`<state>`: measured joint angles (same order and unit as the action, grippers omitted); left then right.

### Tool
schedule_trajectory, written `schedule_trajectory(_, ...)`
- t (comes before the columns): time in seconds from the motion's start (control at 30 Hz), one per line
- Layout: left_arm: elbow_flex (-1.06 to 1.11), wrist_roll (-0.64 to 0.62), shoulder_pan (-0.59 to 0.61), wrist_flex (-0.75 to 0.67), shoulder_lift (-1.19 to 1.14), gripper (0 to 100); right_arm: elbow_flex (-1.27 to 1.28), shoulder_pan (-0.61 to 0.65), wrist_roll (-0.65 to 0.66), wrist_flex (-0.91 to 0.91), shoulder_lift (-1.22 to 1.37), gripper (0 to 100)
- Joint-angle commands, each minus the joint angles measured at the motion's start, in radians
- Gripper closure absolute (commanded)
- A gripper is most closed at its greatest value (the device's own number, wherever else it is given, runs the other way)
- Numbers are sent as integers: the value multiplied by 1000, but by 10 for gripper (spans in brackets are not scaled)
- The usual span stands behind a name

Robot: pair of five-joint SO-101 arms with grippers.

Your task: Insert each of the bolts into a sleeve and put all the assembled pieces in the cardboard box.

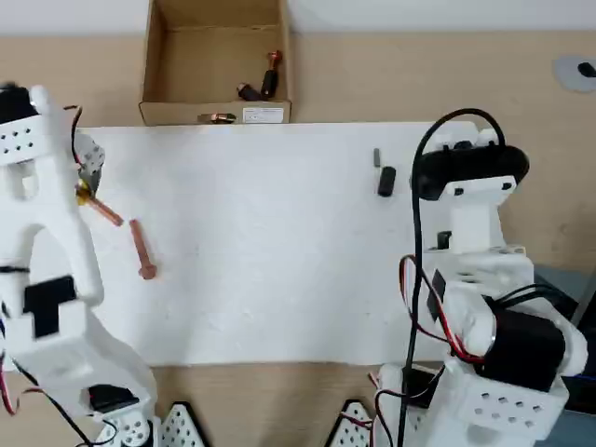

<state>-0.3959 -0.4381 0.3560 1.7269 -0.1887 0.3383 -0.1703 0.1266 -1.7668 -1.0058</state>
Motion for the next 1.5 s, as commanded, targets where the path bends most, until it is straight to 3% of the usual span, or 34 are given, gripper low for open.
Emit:
schedule_trajectory(0.0, 17, 51, -51, 15, 209, 998, -53, -10, 3, -6, -18, 988)
schedule_trajectory(0.23, 316, 92, -180, -2, 578, 998, -50, -7, 2, 2, -19, 988)
schedule_trajectory(0.47, 712, 89, -275, -236, 898, 998, 53, -2, -172, 127, -19, 989)
schedule_trajectory(0.83, 1180, 84, -388, -477, 1328, 998, 159, 1, -181, 219, -84, 989)
schedule_trajectory(1.03, 1293, 84, -411, -540, 1480, 998, 280, 102, -183, 230, -289, 989)
schedule_trajectory(1.27, 1398, 84, -414, -554, 1630, 998, 541, 196, -187, 373, -498, 989)
schedule_trajectory(1.47, 1475, 84, -416, -571, 1793, 998, 722, 375, -189, 462, -687, 989)
